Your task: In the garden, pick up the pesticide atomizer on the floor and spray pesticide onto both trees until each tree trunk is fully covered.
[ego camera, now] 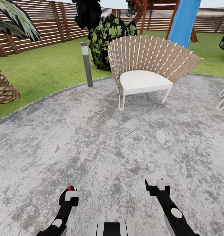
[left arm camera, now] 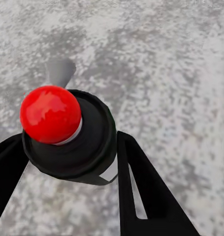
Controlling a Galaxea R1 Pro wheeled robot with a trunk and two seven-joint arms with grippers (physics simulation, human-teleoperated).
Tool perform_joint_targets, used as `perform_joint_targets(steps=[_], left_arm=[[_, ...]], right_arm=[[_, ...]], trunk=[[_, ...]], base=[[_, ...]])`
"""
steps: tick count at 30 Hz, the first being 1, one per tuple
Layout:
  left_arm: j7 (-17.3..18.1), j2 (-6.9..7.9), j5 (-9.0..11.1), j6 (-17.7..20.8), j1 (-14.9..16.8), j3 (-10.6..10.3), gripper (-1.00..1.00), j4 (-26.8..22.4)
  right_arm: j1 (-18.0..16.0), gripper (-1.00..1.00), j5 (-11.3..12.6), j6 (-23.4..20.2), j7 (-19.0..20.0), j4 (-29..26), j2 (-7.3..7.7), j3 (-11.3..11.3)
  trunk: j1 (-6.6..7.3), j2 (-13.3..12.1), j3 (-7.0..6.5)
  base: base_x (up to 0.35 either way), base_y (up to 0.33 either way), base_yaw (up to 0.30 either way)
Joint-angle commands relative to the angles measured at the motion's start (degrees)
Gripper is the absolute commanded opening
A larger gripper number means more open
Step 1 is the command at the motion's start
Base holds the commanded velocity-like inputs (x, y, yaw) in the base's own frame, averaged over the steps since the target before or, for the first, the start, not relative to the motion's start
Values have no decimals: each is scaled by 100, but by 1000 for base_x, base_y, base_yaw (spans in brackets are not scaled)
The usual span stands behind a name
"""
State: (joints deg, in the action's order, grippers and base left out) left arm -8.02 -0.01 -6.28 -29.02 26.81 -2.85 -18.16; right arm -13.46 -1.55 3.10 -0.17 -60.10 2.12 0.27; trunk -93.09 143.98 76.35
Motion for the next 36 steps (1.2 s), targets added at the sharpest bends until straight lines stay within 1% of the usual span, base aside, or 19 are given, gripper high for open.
perform_joint_targets(steps=[1, 2, 3, 4, 6, 7, 8, 9, 12, 13, 17, 18, 19, 22, 27, 30, 36], left_arm=[[-2, 20, -2, 11, -3, -18, -100, 0], [-3, 27, -2, 13, -4, -21, -100, 3], [-4, 37, -2, 15, -11, -22, -100, 18], [-9, 54, 2, 17, -96, -21, -100, 48], [-14, 54, 3, 17, -207, -8, -100, 41], [-18, 54, 13, 16, -315, 10, -100, 24], [-19, 54, 16, 15, -350, 14, -100, 18], [-21, 54, 23, 12, -452, 26, -100, 10], [-24, 54, 34, 10, -658, 46, -100, 6], [-27, 57, 39, 10, -709, 49, -100, 3], [-41, 49, 40, 10, -805, 52, -100, 40], [-93, 43, 44, 10, -846, 54, -100, 49], [-119, 40, 45, 10, -865, 55, -100, 51], [-345, 40, 57, -13, -969, 56, -100, 55], [-586, 56, 61, -39, -1051, 60, -100, 54], [-616, 61, 70, -42, -1082, 60, -100, 50], [-630, 54, 83, -43, -1090, 53, -100, 58]], right_arm=[[5, 100, -81, 250, 11, 162, 9, 0], [6, 100, -120, 312, 14, 200, 10, 0], [11, 100, -218, 422, 18, 277, 13, 0], [82, 100, -451, 646, 9, 521, 15, -2], [154, 100, -520, 799, -3, 694, 16, -7], [223, 100, -553, 1019, -11, 874, 16, -38], [250, 100, -559, 1113, -12, 925, 16, -64], [359, 100, -569, 1453, -15, 1055, 15, -193], [612, 100, -571, 2202, -13, 1305, -22, -580], [657, 100, -575, 2326, -12, 1375, -34, -634], [718, 100, -575, 2493, -15, 1702, -28, -721], [732, 100, -575, 2527, -15, 1861, -16, -738], [737, 100, -575, 2536, -14, 1905, -13, -742], [758, 100, -576, 2556, -11, 2055, -1, -753], [765, 100, -586, 2563, -3, 2152, -15, -749], [767, 100, -584, 2563, 2, 2318, -28, -748], [766, 100, -583, 2564, 0, 2391, -36, -748]], trunk=[[2, -2, -23], [5, -3, -45], [8, -4, -67], [10, -6, -89], [15, -8, -134], [18, -10, -156], [20, -11, -178], [23, -12, -200], [31, -16, -267], [33, -18, -289], [44, -23, -377], [46, -24, -400], [49, -26, -422], [57, -30, -488], [69, -36, -614], [77, -40, -704], [93, -48, -888]], base=[[0, 0, 0], [0, 0, 0], [0, 0, 0], [0, 0, 0], [0, 0, 0], [0, 0, 0], [0, 0, 0], [0, 0, 0], [0, 0, 0], [0, 0, 0], [0, 0, 0], [0, 0, 0], [0, 0, 0], [0, 0, 0], [0, 0, -17], [0, 0, -74], [0, 0, -86]])
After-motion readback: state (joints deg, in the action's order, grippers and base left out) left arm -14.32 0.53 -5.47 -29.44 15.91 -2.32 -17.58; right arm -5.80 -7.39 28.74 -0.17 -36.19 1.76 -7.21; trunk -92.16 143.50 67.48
